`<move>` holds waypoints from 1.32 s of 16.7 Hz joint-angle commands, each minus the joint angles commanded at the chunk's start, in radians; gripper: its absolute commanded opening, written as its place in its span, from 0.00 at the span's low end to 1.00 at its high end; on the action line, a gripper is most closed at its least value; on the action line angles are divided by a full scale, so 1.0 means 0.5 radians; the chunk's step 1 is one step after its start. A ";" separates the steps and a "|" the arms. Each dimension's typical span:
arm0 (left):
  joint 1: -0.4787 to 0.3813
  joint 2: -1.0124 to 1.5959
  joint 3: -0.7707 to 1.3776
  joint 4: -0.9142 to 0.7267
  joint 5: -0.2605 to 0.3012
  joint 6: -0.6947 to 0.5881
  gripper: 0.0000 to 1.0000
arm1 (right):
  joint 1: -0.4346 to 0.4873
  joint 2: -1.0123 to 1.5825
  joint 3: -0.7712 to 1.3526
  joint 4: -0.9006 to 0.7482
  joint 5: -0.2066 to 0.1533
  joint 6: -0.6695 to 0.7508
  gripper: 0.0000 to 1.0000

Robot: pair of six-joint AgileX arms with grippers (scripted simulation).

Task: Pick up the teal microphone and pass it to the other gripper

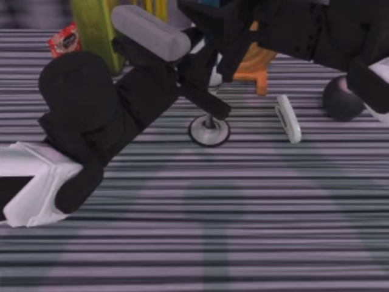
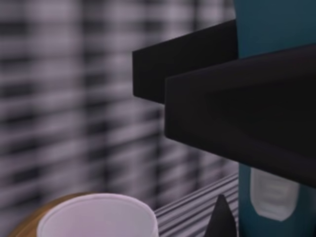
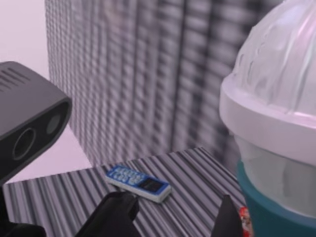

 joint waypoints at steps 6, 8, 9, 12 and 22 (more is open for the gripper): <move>0.000 0.000 0.000 0.000 0.000 0.000 0.23 | 0.000 0.000 0.000 0.000 0.000 0.000 0.00; 0.000 0.000 0.000 0.000 0.000 0.000 0.38 | 0.000 0.000 0.000 0.000 0.000 0.000 0.00; 0.000 0.000 0.000 0.000 0.000 0.000 0.45 | 0.000 0.000 0.000 0.000 0.000 0.000 0.00; 0.000 0.000 0.000 0.000 0.000 0.000 0.68 | 0.000 0.000 0.000 0.000 0.000 0.000 0.00; 0.000 0.000 0.000 0.000 0.000 0.000 1.00 | 0.000 0.000 0.000 0.000 0.000 0.000 0.00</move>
